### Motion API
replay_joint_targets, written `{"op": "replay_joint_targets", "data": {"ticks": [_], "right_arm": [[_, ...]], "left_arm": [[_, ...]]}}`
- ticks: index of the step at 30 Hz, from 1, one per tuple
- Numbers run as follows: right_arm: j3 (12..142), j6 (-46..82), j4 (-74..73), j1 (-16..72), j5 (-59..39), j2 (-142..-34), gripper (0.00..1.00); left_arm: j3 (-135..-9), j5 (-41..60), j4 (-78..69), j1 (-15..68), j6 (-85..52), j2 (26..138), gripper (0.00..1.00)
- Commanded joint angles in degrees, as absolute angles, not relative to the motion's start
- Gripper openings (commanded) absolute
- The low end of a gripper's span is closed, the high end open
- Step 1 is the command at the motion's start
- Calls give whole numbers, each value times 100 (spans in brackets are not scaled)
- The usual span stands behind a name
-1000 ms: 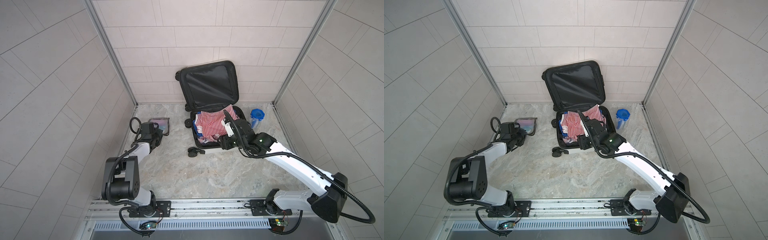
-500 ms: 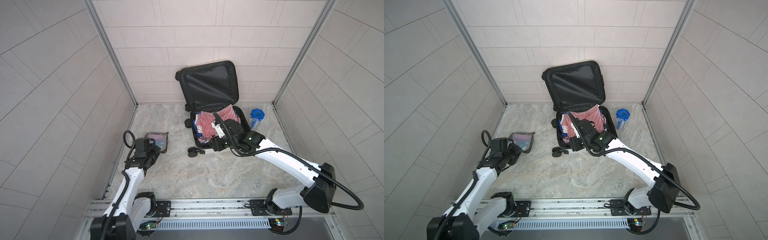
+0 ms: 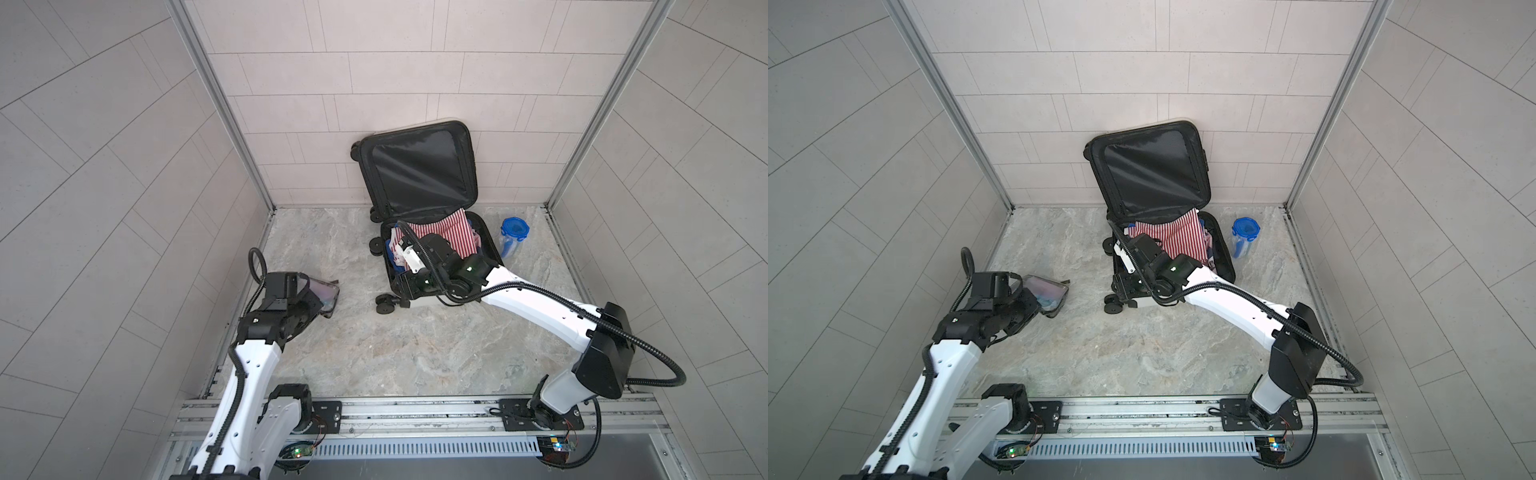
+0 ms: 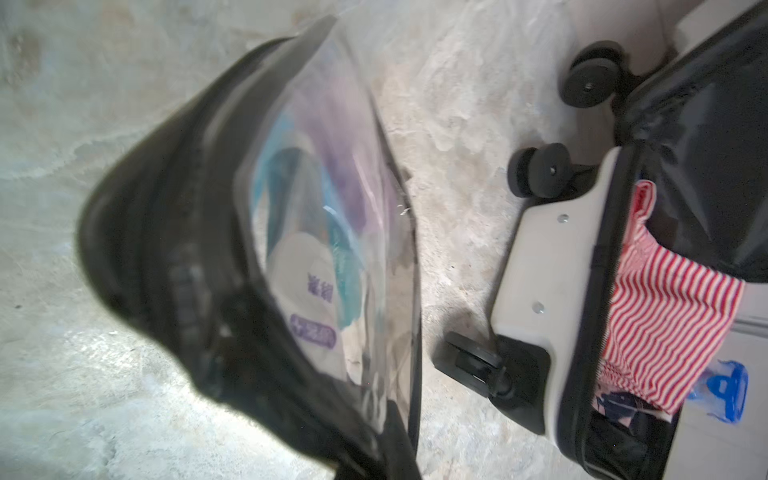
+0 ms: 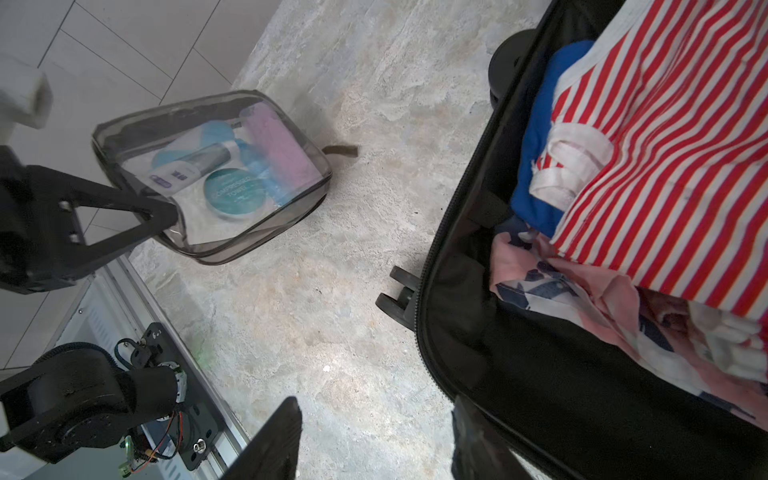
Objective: Pack the luggage
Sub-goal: 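Grasp the clear toiletry pouch with the left gripper and lift it, then carry the pouch toward the robot while the right gripper reaches toward it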
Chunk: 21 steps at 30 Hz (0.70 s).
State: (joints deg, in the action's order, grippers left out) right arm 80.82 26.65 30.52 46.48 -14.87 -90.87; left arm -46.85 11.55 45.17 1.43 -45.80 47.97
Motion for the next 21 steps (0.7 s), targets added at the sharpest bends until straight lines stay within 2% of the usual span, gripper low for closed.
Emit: {"op": "replay_joint_targets", "data": {"ticks": [1,10,16,21], "right_arm": [[8277,2698,3226,4650,-1414,-8984,60],[8108,2705,3721,4294,-903,-8434,60],[7628,2720,3944,3589,-923,-7756,60],[7068,2697,4037,2926,-1056,-7174,60]], "left_arm": [[-5356,1091,5059,380,-4184,4864,0],[-6808,1399,5667,1640,-3891,5518,0],[-7757,1469,6224,2721,-3866,5783,0],[-8034,1567,5971,3528,-4097,5934,0]]}}
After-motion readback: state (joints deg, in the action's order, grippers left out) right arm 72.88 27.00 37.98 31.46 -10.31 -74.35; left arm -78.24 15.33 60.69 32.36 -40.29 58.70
